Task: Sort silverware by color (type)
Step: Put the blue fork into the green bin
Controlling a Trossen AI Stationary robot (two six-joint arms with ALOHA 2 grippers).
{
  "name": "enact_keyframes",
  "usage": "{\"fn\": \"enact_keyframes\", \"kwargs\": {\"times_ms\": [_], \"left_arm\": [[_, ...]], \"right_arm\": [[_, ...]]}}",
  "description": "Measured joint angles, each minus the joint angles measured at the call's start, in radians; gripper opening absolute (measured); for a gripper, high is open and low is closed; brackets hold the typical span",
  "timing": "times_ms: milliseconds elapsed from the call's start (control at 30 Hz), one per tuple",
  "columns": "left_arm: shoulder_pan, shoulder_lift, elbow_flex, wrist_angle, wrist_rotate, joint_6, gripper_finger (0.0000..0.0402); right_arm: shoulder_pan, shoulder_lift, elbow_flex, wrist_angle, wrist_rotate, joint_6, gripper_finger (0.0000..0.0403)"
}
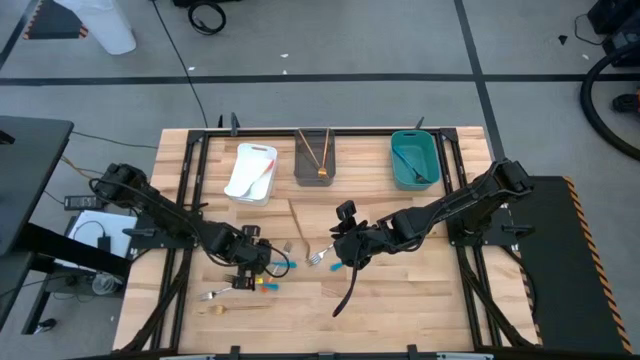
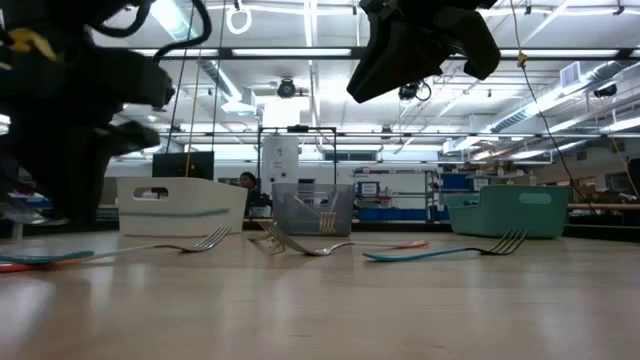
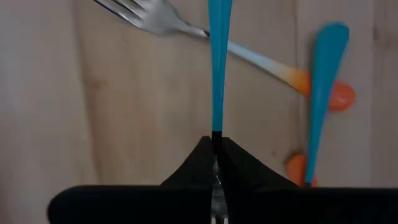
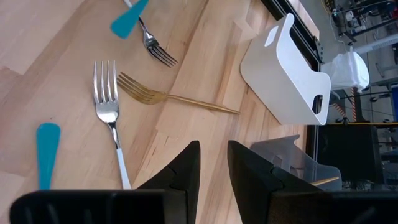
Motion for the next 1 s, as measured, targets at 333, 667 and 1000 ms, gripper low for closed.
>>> {"fn": "enact_keyframes", "kwargs": {"times_ms": [333, 667, 1000], "left_arm": [[0.052, -0.209, 0.002, -0.074, -0.194, -0.011, 0.0019], [0.243, -0.37, 0.003, -0.082, -0.357, -0.104, 0.002], [0.423, -0.388, 0.003, -0.083, -0.377, -0.019, 0.0022]], "right_arm": [[0.0, 0.0, 0.0, 0.007, 0.0, 0.0, 0.0092], [0.0, 0.0, 0.0, 0.011, 0.0, 0.0, 0.0092], [0.0, 0.0, 0.0, 0.011, -0.02, 0.008, 0.0092]]}}
